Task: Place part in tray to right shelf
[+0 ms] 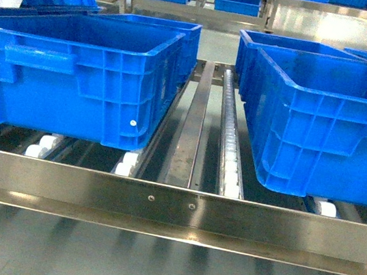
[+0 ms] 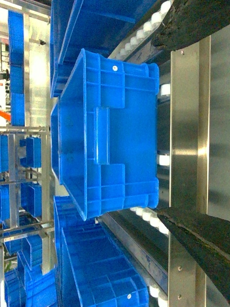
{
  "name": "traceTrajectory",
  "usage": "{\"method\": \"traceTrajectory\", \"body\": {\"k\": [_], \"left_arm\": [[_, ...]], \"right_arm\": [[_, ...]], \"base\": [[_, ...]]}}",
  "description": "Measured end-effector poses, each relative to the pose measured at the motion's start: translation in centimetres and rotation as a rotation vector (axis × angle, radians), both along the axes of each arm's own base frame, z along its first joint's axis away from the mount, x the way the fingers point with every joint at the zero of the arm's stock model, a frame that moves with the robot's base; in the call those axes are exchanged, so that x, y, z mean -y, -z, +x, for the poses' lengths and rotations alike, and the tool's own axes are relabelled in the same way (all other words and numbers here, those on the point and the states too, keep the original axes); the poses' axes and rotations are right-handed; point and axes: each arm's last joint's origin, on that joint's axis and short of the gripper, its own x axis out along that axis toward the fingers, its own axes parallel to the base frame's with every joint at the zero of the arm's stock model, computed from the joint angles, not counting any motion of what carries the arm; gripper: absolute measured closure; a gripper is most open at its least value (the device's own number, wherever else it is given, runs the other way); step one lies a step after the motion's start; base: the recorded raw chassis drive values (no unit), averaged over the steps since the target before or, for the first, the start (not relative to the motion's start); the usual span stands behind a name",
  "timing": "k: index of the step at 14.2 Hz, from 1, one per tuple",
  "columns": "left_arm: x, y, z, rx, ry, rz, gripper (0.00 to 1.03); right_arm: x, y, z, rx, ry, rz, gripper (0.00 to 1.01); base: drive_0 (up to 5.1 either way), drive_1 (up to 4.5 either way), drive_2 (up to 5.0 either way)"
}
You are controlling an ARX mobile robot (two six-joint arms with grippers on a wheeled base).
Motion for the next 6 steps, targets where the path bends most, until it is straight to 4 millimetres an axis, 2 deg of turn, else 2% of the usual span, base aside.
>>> {"method": "traceTrajectory", "body": {"k": [6], "left_arm": [[0.0, 0.0, 0.0, 0.0, 0.0, 0.0, 0.91]], "right_arm": [[0.0, 0.0, 0.0, 0.0, 0.0, 0.0, 0.03]], "base": [[0.0, 0.0, 0.0]]}}
